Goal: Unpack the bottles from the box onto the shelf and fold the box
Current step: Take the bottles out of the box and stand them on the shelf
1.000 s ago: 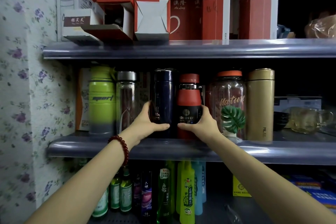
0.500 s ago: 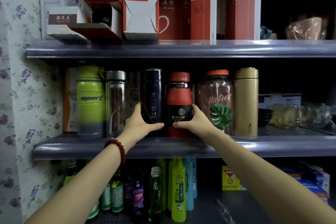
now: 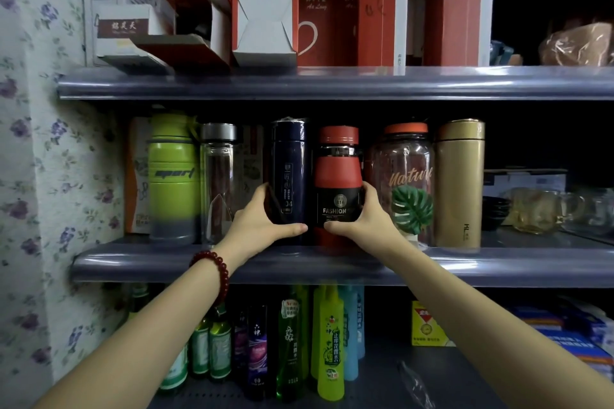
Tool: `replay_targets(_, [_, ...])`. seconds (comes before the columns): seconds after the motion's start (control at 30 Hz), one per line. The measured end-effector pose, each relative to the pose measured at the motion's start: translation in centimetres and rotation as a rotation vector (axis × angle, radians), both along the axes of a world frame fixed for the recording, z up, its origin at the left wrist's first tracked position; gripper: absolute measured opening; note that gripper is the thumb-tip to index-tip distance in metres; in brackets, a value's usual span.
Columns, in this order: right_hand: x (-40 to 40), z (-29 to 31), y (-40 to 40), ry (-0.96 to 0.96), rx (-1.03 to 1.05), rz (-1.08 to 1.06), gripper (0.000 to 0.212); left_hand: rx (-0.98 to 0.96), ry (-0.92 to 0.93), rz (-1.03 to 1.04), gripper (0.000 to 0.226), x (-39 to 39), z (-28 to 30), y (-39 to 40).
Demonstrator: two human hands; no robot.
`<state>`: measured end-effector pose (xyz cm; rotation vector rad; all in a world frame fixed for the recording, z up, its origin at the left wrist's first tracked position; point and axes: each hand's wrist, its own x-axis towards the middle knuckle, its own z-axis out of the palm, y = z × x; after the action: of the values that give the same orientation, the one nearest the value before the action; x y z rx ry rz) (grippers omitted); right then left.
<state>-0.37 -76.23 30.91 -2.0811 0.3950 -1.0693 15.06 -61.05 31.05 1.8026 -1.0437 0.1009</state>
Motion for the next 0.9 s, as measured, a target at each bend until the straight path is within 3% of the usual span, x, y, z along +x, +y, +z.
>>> replay_targets(0.3, [-1.1, 0.3, 1.4, 0.010, -0.242, -0.193, 0.074, 0.036, -0.083, 0.063, 0.104, -1.3, -0.4, 0.4])
replay_targets(0.43, [-1.4, 0.7, 3.5, 0.019, -0.304, -0.330, 0.089, -0.041, -0.184, 0.089, 0.070, -1.5, 0.0, 2.2])
replay_targets(0.5, [-1.4, 1.1, 5.3, -0.042, -0.380, -0.392, 0.081, -0.155, -0.226, 0.131, 0.042, -1.4, 0.5, 3.9])
replay_targets(0.57, [-0.9, 1.6, 7.6, -0.123, -0.428, -0.334, 0.069, -0.278, -0.290, 0.212, 0.022, -0.7, 1.2, 5.9])
replay_targets(0.63, [0.3, 2.0, 9.9, -0.153, -0.414, -0.199, 0.065, -0.382, -0.326, 0.312, 0.017, 0.6, 1.8, 7.8])
replay_targets(0.73, [3.0, 1.9, 12.9, -0.115, -0.354, -0.048, 0.066, -0.439, -0.312, 0.478, 0.032, 3.3, 2.0, 10.3])
replay_targets(0.9, [8.3, 0.8, 15.5, -0.006, -0.209, 0.014, 0.083, -0.270, -0.101, 0.498, 0.093, 7.2, 1.4, 12.0])
